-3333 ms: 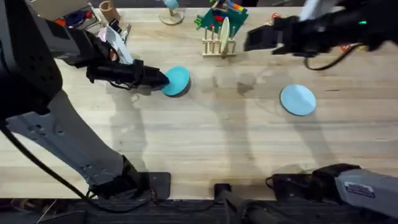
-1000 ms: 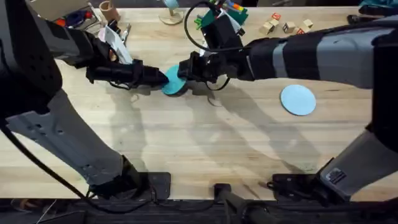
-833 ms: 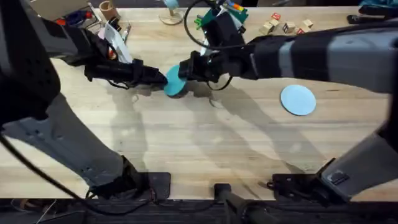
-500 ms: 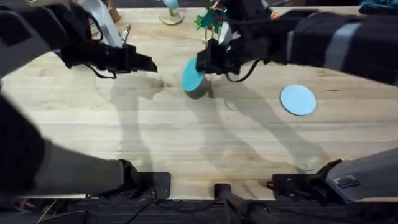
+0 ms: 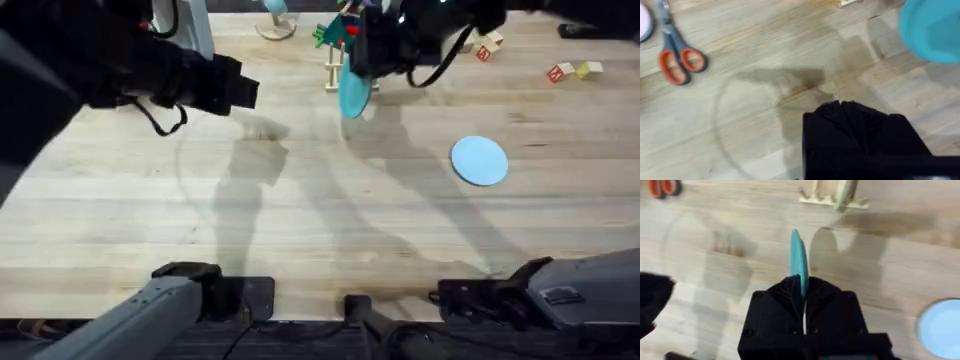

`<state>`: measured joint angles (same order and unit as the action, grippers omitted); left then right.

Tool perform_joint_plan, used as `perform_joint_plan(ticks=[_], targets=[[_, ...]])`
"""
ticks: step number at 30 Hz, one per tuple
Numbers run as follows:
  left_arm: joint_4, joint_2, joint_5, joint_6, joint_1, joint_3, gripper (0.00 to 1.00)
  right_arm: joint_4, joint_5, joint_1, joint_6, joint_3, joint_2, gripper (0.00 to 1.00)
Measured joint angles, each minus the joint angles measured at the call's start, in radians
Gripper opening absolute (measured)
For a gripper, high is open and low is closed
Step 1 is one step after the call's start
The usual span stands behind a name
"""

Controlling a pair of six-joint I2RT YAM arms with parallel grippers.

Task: Pick up the plates from the table one by one and place each into a slot on the dish rack.

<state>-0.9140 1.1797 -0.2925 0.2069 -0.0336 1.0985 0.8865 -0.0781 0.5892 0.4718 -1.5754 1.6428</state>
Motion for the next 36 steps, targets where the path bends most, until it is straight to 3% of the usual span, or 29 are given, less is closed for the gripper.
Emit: perform_joint_plan(ticks=[4, 8, 9, 10, 12, 13, 14, 28, 36], targets=[[-0.026, -0.077, 0.095, -0.051, -0.068, 0.0, 0.038, 0.076, -0.075, -0.001, -0.042, -0.073, 0.0, 0.03], [-0.037, -0.128, 0.144, -0.074, -0.114, 0.0, 0.039, 0.102, -0.136, -0.001, -0.073, -0.119, 0.0, 0.03], [-0.037, -0.136, 0.154, -0.076, -0.121, 0.0, 0.095, 0.105, -0.149, -0.001, -0.079, -0.128, 0.0, 0.03], [-0.039, -0.142, 0.166, -0.085, -0.125, 0.0, 0.513, 0.105, -0.173, -0.001, -0.093, -0.151, 0.0, 0.03], [-0.041, -0.14, 0.174, -0.094, -0.125, 0.0, 0.835, 0.106, -0.191, -0.002, -0.101, -0.162, 0.0, 0.03], [-0.041, -0.14, 0.178, -0.105, -0.125, 0.0, 0.951, 0.106, -0.202, -0.002, -0.103, -0.166, 0.0, 0.03], [-0.041, -0.14, 0.179, -0.107, -0.125, 0.0, 0.983, 0.107, -0.212, -0.002, -0.106, -0.17, 0.0, 0.03], [-0.041, -0.14, 0.185, -0.125, -0.125, 0.0, 0.993, 0.09, -0.278, -0.013, -0.114, -0.285, 0.008, 0.03], [-0.041, -0.14, 0.185, -0.136, -0.125, 0.0, 0.993, 0.086, -0.292, -0.013, -0.13, -0.396, 0.112, 0.03]])
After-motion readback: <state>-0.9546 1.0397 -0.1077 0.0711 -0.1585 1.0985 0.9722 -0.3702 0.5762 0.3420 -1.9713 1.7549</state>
